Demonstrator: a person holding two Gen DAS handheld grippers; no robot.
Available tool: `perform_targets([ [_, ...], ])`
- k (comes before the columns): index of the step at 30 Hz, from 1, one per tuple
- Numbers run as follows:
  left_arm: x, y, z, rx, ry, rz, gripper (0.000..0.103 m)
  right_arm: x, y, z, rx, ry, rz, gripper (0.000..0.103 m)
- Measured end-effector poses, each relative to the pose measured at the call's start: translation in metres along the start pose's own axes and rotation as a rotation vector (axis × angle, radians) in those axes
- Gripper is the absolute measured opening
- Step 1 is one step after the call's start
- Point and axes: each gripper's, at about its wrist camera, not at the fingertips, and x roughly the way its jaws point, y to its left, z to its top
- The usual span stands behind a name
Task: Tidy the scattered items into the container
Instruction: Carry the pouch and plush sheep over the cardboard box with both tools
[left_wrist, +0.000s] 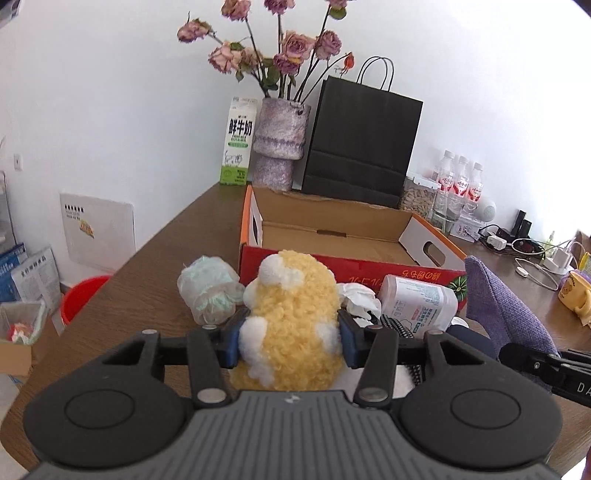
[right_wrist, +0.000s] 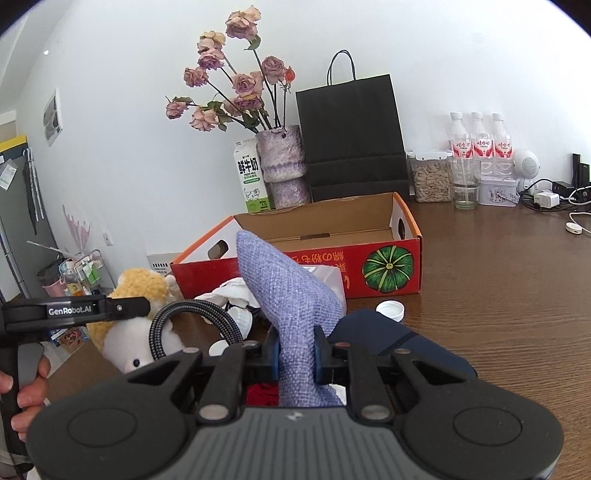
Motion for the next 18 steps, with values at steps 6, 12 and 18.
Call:
perform_targets([
  [6,-0.011,-0.014,0.015,0.081,-0.111,0.034,0.049,0.003,0.002,0.003,-0.009,-0.005,0.004,0.015],
  [12,-0.009,-0.021,0.028,0.082,-0.147,0.030,0.046,0.006,0.003,0.007,-0.017,-0.017,0.004,0.015],
  [18,0.001,-0.023,0.030,0.062,-0.138,0.007,0.045,0.010,0.002,0.011,-0.018,-0.028,0.002,0.015],
])
